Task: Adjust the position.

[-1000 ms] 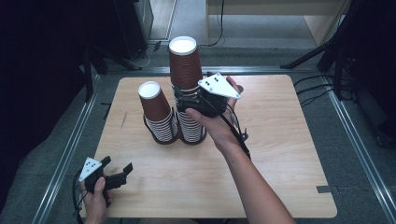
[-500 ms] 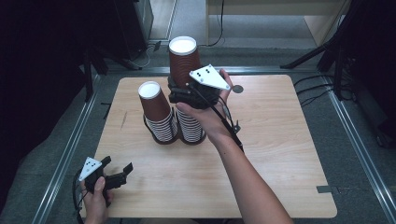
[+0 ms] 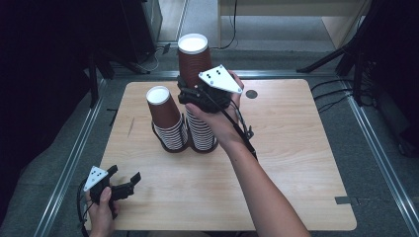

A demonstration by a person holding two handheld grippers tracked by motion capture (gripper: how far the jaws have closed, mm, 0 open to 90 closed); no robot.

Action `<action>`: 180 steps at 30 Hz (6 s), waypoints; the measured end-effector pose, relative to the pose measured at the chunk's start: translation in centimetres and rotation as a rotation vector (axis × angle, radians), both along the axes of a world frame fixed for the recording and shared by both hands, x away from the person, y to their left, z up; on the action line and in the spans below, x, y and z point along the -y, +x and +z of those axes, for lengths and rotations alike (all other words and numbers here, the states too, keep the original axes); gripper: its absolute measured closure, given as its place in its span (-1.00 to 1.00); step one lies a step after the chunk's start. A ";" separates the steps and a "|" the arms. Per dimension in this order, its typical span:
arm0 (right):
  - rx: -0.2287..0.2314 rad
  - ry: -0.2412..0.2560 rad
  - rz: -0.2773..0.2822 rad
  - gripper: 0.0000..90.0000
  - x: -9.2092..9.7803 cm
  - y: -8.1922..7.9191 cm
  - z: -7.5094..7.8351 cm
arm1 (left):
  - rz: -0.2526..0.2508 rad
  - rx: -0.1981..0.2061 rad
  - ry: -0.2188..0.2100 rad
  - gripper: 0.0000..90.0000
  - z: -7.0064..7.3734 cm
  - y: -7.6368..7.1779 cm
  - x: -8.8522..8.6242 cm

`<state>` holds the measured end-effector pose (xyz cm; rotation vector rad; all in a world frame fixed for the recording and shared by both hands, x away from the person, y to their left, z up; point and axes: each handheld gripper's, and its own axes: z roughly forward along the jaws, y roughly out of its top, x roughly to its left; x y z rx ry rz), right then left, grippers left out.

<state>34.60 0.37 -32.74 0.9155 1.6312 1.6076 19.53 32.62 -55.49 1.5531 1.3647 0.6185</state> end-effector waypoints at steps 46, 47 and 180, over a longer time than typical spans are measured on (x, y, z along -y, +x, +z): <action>0.179 0.063 -0.101 -0.76 2.8 -1.8 7.8 | -0.015 -0.001 0.010 -1.00 0.0 0.0 0.1; 0.181 0.066 -0.102 -0.77 2.9 -1.8 7.8 | -0.015 -0.002 0.011 -1.00 0.0 0.0 0.1; -0.045 -0.270 -0.185 -0.75 14.0 -9.5 -18.3 | -0.315 0.159 0.033 -1.00 6.6 3.4 15.9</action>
